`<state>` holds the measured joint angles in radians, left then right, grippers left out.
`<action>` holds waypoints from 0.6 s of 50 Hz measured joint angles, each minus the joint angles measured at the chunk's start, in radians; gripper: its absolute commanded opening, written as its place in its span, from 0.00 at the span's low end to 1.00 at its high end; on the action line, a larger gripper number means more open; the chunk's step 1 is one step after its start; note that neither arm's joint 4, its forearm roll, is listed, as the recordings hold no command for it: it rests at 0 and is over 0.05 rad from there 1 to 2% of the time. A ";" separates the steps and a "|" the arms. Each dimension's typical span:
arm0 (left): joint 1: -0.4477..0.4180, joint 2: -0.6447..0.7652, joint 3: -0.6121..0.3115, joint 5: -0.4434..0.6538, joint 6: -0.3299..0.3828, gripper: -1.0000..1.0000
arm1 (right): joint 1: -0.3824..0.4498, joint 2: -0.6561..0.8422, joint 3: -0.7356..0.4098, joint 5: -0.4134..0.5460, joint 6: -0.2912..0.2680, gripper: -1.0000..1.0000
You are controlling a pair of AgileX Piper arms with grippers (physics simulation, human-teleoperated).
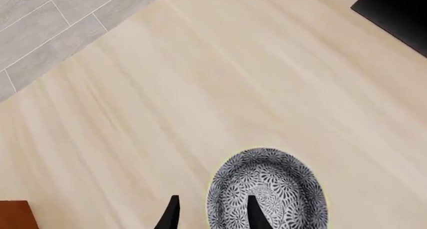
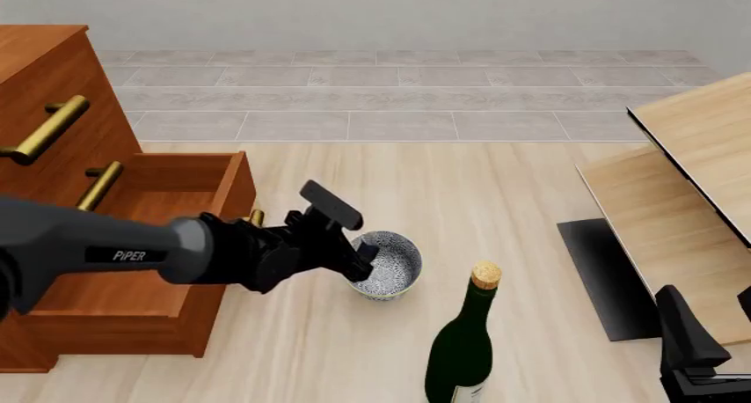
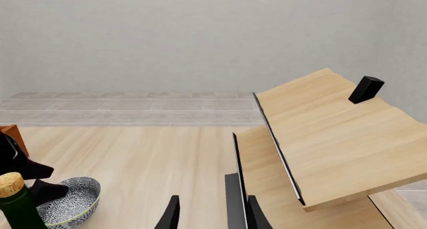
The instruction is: Put the bowl on top of the cabinet.
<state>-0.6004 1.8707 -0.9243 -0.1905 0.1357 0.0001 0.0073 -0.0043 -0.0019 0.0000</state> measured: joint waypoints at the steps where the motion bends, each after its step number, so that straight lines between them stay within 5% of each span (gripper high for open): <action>1: 0.000 0.002 -0.001 0.000 0.000 1.00 | 0.000 0.000 0.000 0.000 0.000 1.00; 30: 0.008 0.058 -0.023 -0.017 0.008 1.00 | 0.000 0.000 0.000 0.000 0.000 1.00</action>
<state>-0.5925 1.9286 -0.9475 -0.2078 0.1441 0.0001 0.0072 -0.0043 -0.0019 0.0001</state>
